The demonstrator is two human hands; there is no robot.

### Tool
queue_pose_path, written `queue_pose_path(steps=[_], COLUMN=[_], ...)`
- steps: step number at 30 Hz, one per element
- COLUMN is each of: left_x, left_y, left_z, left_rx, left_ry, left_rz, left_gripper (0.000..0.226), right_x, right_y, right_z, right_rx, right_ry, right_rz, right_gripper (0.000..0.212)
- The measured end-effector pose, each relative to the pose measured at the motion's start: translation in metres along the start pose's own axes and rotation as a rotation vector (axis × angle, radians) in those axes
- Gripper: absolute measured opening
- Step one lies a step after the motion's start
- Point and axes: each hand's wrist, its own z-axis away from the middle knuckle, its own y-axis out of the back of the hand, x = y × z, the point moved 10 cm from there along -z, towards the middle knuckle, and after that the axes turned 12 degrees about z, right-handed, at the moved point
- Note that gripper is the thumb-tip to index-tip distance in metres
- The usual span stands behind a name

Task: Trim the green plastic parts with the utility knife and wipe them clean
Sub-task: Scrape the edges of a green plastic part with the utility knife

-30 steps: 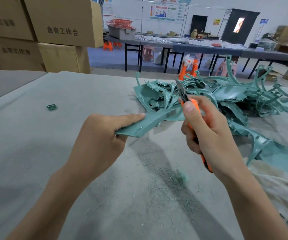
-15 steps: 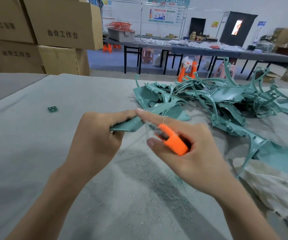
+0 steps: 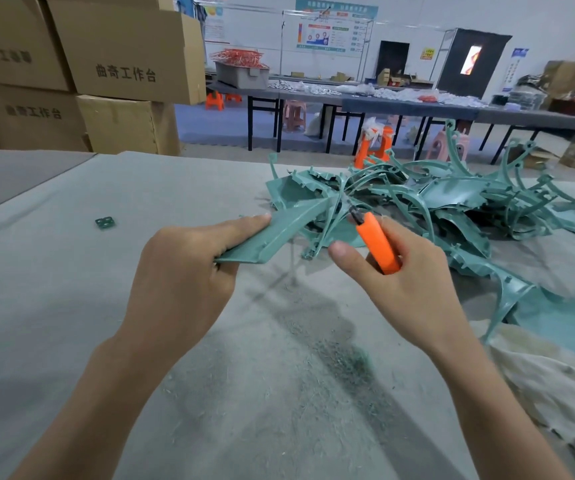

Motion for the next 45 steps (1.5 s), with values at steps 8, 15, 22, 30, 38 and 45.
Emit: queue_pose_path(steps=[8,15,22,30,38,45], left_x=[0.01,0.009,0.025,0.022,0.027,0.019], left_y=[0.003,0.0,-0.002,-0.01,-0.007,-0.005], left_z=[-0.001,0.002,0.005,0.007,0.005,0.004], left_rx=[0.045,0.072,0.094,0.023,0.021,0.058], left_ry=[-0.013,0.008,-0.116,-0.119,-0.089,-0.087], left_rz=[-0.08,-0.042,-0.118,-0.139,-0.023,-0.096], left_gripper=[0.04,0.045,0.052,0.057,0.054,0.047], right_x=[-0.051,-0.042,-0.016,0.001,0.046,-0.002], right_y=[-0.012,-0.01,-0.002,-0.004,0.003,0.005], right_z=[0.019,0.017,0.008,0.003,-0.003,0.0], right_rx=[-0.029,-0.011,0.016,0.0,-0.002,0.009], right_ry=[0.186,0.133,0.022,-0.035,-0.222,0.018], right_rz=[0.044,0.067,0.133,0.165,0.201,-0.253], right_gripper=[0.05,0.05,0.052,0.051,0.063,0.054])
